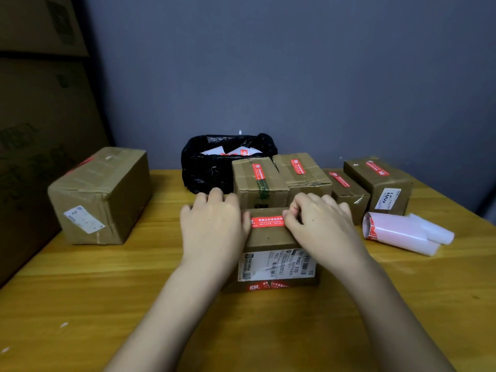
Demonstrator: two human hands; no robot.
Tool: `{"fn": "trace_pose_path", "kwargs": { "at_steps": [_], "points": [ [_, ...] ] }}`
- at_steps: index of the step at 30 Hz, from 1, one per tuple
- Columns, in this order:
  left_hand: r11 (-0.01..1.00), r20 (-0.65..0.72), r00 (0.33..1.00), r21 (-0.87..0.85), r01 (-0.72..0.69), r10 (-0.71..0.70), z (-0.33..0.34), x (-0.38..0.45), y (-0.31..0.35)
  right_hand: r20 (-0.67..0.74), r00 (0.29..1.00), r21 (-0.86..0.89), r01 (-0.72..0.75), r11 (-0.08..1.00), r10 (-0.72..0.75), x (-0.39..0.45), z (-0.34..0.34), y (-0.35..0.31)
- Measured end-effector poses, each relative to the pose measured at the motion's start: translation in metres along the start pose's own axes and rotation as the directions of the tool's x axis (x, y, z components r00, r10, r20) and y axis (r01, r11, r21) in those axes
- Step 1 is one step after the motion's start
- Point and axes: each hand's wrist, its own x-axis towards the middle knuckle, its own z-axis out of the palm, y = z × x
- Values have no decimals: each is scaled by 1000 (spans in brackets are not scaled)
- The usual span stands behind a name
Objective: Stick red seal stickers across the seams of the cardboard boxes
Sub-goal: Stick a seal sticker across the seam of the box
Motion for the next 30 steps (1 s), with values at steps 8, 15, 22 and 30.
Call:
{"fn": "trace_pose_path", "kwargs": {
  "at_steps": [8, 15, 22, 30],
  "points": [
    [1000, -11, 1000, 23, -9, 9, 2, 1, 0, -29, 999, -44, 41, 998, -42, -2, 1, 0],
    [1000, -39, 999, 6, -18, 18, 4, 1, -3, -58, 996, -12, 62, 998, -63, -2, 1, 1],
    [960, -58, 998, -281, 2, -19, 1, -3, -13, -40, 998, 344, -25, 939, 42, -4, -2, 11],
    [905, 103, 909, -186, -382, 405, -4, -25, -5, -19, 957, -23, 290, 957, -291, -30, 2, -5]
  ]
}}
